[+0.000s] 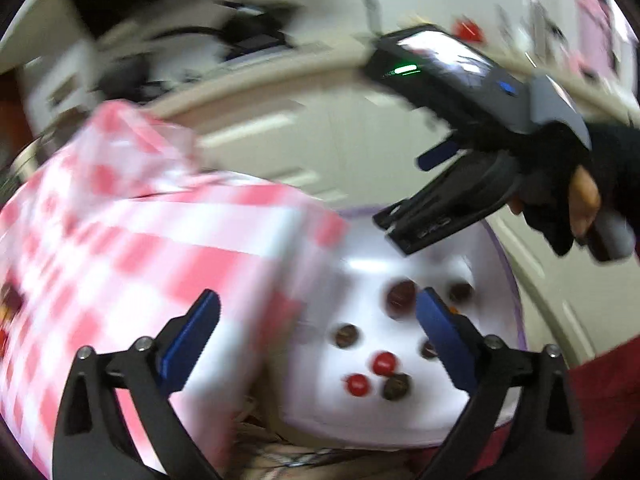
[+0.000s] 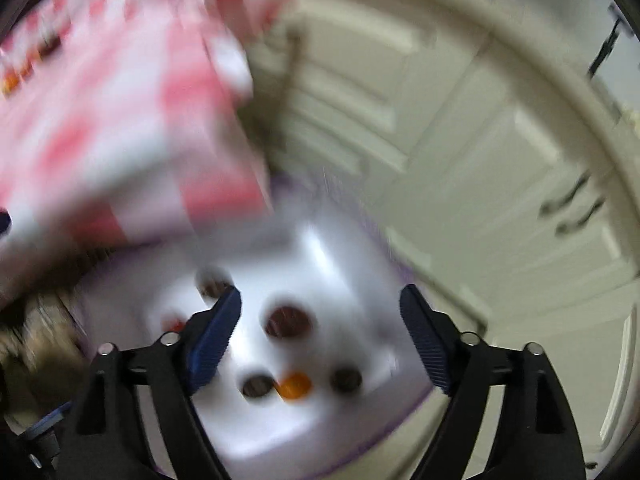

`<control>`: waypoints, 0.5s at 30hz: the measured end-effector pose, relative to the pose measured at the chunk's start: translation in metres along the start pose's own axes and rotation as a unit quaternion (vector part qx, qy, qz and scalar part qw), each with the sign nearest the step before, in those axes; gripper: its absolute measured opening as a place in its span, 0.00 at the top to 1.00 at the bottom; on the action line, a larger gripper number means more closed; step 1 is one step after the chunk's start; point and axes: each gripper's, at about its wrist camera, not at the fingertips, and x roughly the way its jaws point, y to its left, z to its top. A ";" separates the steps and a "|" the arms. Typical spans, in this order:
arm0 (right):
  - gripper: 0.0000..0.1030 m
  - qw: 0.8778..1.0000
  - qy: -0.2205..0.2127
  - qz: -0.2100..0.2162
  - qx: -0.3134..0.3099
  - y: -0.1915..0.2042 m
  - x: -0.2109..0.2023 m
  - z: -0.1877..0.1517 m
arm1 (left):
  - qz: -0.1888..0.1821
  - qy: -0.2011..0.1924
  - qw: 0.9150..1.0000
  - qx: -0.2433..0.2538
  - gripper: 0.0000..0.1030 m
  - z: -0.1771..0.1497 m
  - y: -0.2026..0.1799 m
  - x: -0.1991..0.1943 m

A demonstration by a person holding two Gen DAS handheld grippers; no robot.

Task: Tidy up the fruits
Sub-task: 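Move both open tools back over the fruit on the tablecloth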

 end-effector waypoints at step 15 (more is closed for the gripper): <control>0.15 0.968 -0.120 0.203 -0.087 0.268 -0.020 0.128 | 0.336 -0.012 0.869 -0.364 0.02 -0.086 0.374 -0.088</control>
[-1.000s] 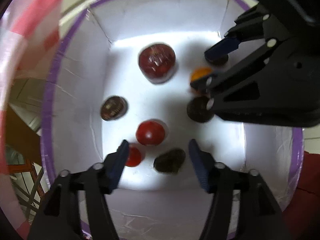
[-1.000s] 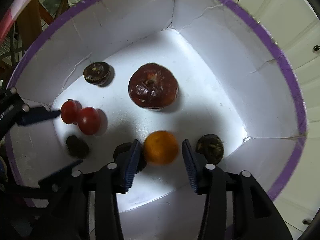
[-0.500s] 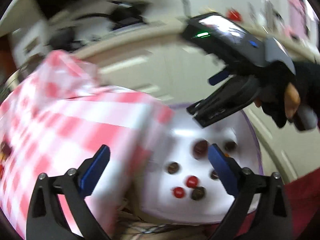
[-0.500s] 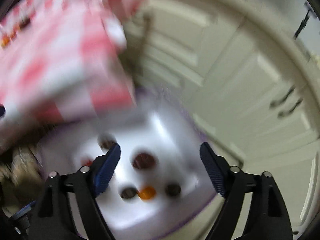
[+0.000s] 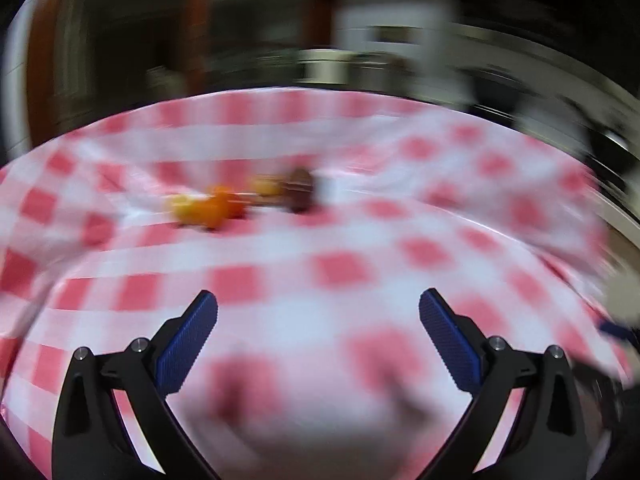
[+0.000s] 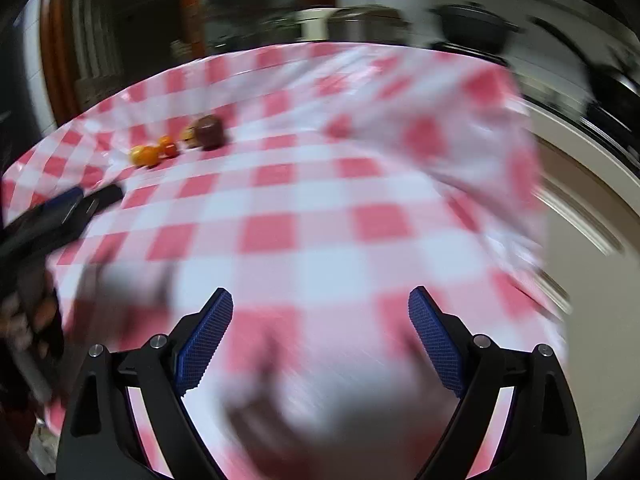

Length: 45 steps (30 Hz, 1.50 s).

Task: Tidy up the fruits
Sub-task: 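Move both open tools back over the fruit on the tablecloth, then grasp the red apple with the right tool while the left tool grasps a mandarin orange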

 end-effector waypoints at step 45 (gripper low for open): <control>0.37 0.988 0.023 0.107 0.112 0.079 0.235 0.155 | 0.026 0.060 0.978 -0.200 0.02 0.031 0.124 0.114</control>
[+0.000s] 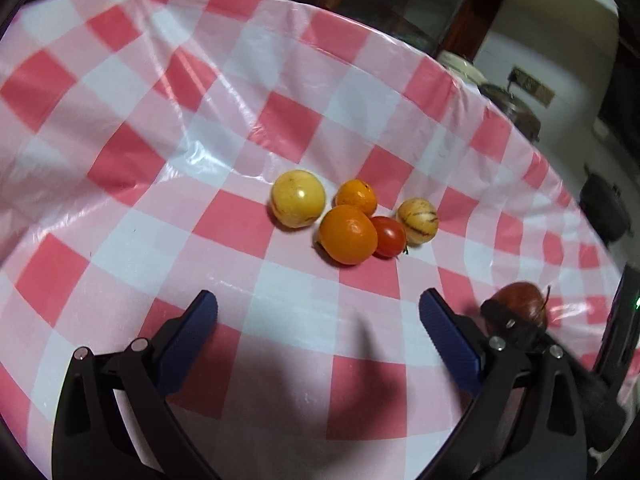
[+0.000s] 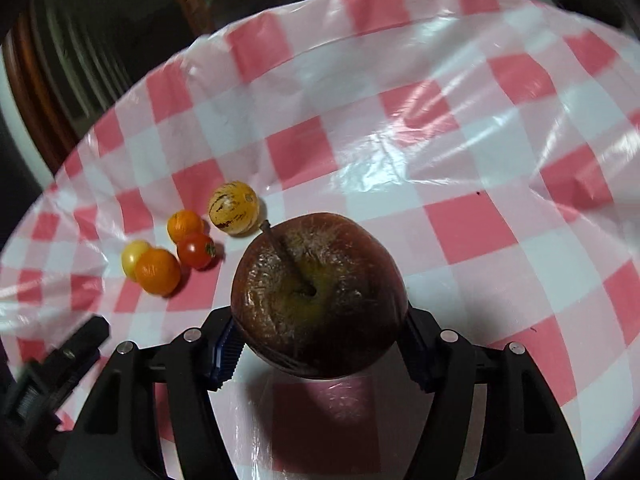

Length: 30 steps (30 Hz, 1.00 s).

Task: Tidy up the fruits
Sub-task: 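Grasp the red apple with the right tool while the left tool grasps a mandarin orange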

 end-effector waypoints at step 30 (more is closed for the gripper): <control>0.37 0.999 0.001 0.029 0.023 -0.002 -0.002 -0.004 | 0.066 0.011 0.993 0.100 0.55 -0.017 -0.013 -0.015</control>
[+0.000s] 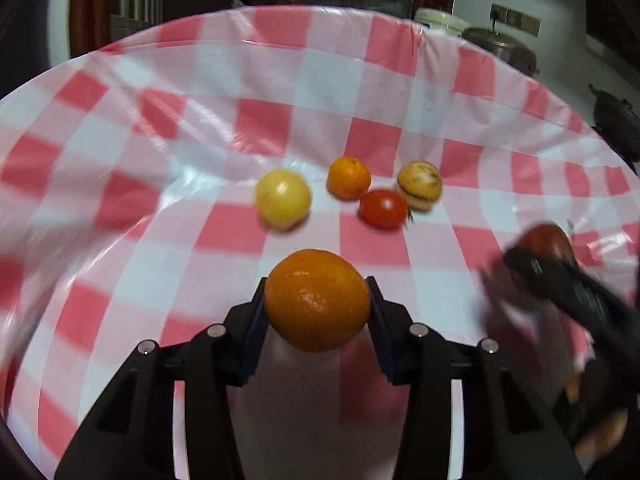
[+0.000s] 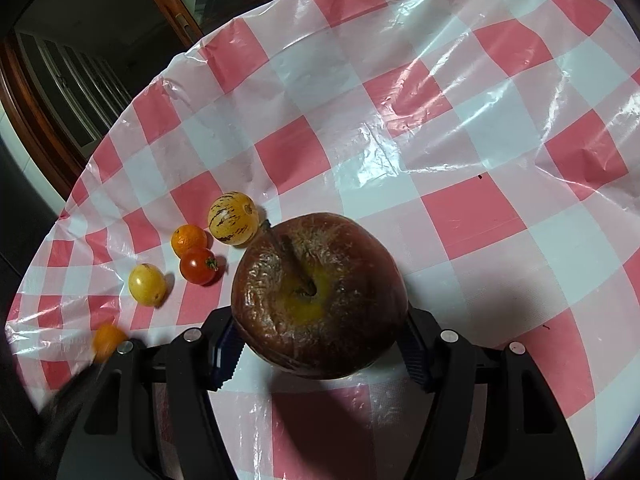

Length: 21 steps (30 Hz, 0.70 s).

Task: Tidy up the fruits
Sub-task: 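Grasp the red apple with the right tool while the left tool grasps a mandarin orange, then lift the apple and mandarin off the tablecloth with both tools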

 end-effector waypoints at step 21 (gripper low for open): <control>0.37 1.000 0.004 0.022 -0.010 0.003 0.003 0.000 | -0.028 -0.013 0.998 -0.058 0.55 -0.016 0.023 -0.017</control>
